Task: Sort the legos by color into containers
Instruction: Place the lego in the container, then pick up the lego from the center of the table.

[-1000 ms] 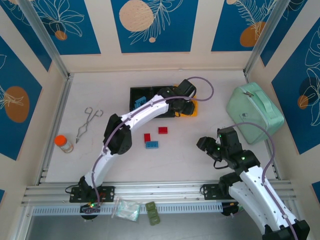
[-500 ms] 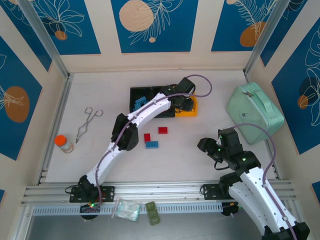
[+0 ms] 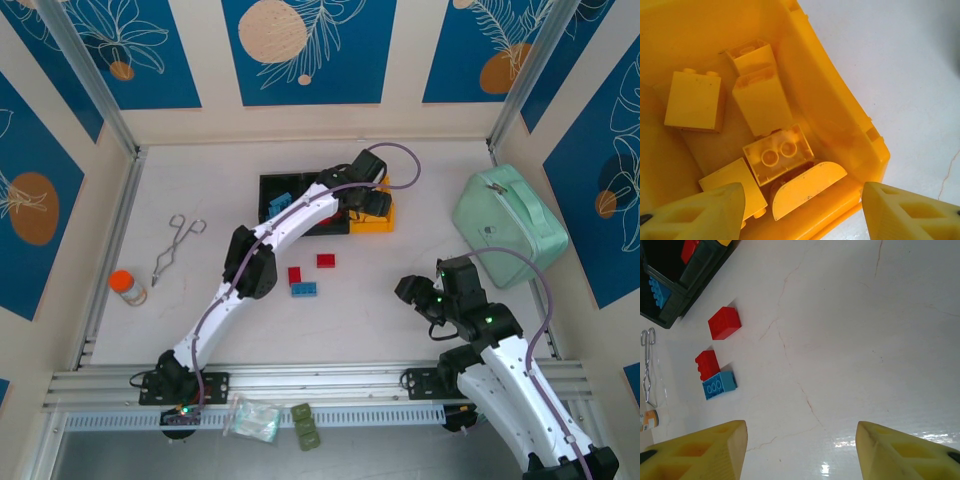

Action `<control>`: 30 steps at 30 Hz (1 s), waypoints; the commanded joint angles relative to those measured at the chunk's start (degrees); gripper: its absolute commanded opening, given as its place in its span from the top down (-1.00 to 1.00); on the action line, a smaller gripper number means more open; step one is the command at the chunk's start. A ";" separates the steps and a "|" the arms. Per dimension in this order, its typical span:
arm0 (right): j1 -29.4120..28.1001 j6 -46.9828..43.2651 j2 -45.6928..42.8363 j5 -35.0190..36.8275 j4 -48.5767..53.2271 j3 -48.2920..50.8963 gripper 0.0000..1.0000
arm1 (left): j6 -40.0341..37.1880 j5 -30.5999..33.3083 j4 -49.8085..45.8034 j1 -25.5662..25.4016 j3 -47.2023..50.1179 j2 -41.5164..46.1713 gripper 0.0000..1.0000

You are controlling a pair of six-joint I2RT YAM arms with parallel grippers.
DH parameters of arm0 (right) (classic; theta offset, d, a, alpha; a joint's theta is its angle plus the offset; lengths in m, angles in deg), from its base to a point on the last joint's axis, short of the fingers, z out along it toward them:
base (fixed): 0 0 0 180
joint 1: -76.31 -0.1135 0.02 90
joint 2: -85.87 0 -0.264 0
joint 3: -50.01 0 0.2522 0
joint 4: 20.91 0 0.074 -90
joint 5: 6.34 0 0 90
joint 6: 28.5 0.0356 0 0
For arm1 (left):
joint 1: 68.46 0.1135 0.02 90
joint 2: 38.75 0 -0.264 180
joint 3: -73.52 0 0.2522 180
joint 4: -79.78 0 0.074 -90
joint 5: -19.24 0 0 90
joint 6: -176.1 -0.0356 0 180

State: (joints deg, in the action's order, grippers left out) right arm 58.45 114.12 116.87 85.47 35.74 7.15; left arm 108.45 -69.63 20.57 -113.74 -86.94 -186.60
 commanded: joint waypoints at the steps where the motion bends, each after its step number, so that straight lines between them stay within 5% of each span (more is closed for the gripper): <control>1: 0.07 0.08 0.56 -1.89 -0.64 0.21 -0.18 | -1.51 -0.93 -1.31 -0.30 0.08 4.89 -0.25; 11: -2.11 -0.90 2.75 -1.85 -1.89 -1.82 -0.18 | -0.73 -2.90 7.82 -1.09 28.77 25.10 -0.25; 30: -17.46 -0.99 21.08 5.83 -9.33 -9.21 -0.21 | 5.10 -0.19 16.52 0.05 78.31 61.37 -0.29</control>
State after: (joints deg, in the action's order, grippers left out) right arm 42.29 114.01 135.82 89.68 28.42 0.35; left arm 111.27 -71.47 35.56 -114.28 -12.53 -129.69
